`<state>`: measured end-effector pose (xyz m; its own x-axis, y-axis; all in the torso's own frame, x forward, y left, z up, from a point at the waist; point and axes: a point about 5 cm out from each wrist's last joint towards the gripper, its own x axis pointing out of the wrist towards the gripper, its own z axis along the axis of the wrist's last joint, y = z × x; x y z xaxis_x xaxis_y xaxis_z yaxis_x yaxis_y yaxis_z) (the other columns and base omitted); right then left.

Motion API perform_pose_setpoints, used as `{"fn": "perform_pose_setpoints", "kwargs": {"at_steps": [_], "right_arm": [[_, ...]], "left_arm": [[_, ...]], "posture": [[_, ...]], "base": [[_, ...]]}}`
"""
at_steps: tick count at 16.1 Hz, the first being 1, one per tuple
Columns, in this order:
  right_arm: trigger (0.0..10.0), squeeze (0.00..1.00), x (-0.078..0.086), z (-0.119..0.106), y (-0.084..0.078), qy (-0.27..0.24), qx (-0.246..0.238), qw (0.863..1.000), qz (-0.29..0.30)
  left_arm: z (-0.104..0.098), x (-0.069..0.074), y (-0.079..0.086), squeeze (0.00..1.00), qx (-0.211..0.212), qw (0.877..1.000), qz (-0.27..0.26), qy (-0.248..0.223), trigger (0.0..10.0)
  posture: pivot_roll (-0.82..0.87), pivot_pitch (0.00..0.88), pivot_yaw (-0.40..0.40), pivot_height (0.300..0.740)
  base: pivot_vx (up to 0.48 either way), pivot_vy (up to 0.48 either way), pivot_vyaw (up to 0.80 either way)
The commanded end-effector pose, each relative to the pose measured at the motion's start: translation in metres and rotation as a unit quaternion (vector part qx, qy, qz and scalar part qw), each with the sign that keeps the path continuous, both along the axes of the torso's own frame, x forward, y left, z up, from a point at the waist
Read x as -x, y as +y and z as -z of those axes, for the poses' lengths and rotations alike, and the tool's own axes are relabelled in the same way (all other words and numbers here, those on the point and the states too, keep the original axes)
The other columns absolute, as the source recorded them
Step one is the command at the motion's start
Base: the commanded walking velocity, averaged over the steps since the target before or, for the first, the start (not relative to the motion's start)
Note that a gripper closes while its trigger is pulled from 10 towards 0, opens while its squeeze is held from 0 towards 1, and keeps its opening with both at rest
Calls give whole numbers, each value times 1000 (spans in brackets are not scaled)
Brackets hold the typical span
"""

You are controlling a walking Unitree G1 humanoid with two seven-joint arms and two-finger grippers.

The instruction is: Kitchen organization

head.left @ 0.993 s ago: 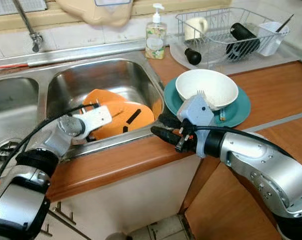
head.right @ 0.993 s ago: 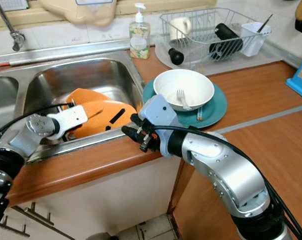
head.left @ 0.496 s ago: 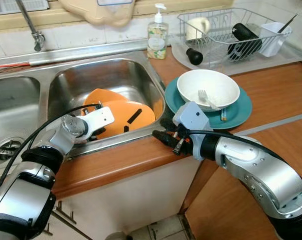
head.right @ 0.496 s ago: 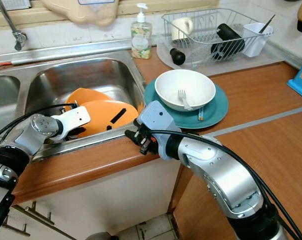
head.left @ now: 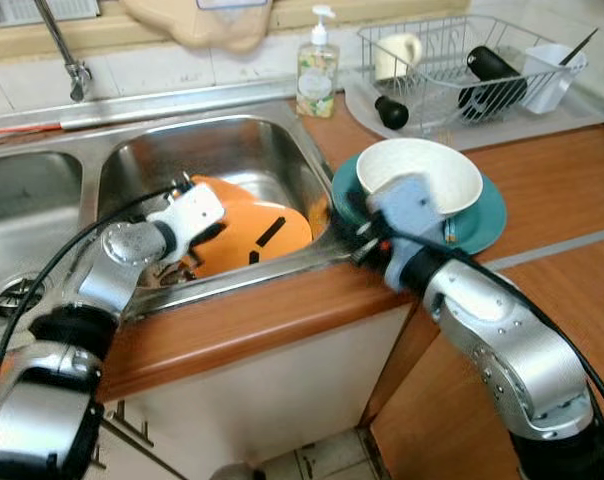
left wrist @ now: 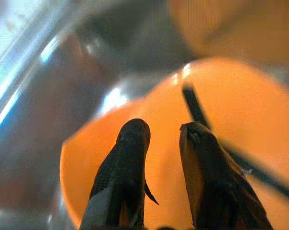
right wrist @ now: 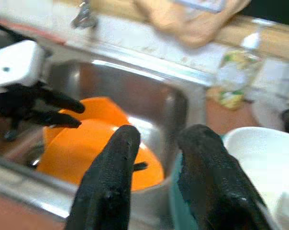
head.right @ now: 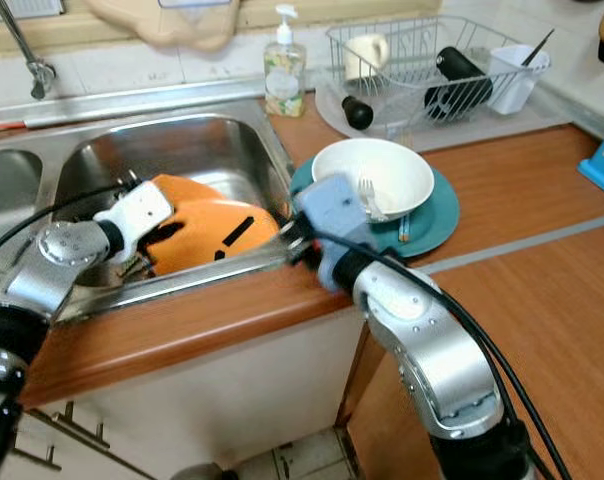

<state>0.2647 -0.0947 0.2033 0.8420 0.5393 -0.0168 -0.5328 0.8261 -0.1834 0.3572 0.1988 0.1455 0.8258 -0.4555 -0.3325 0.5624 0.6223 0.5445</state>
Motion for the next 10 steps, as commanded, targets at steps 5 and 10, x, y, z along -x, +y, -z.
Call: {"fn": "perform_pose_setpoints", "kwargs": {"at_steps": [5, 10], "right_arm": [[10000, 1000, 2, 7, -20, -50, -18, 994, 96], [10000, 1000, 6, 3, -32, -89, -38, 985, 144]], "left_arm": [[-14, 35, -15, 0, 156, 985, 53, -49, 10000], [-17, 69, -23, 0, 235, 969, 63, -51, 10000]], "posture": [[-68, 0, 40, 740], [-69, 0, 48, 740]], "base": [[0, 0, 0], [0, 0, 0]]}}
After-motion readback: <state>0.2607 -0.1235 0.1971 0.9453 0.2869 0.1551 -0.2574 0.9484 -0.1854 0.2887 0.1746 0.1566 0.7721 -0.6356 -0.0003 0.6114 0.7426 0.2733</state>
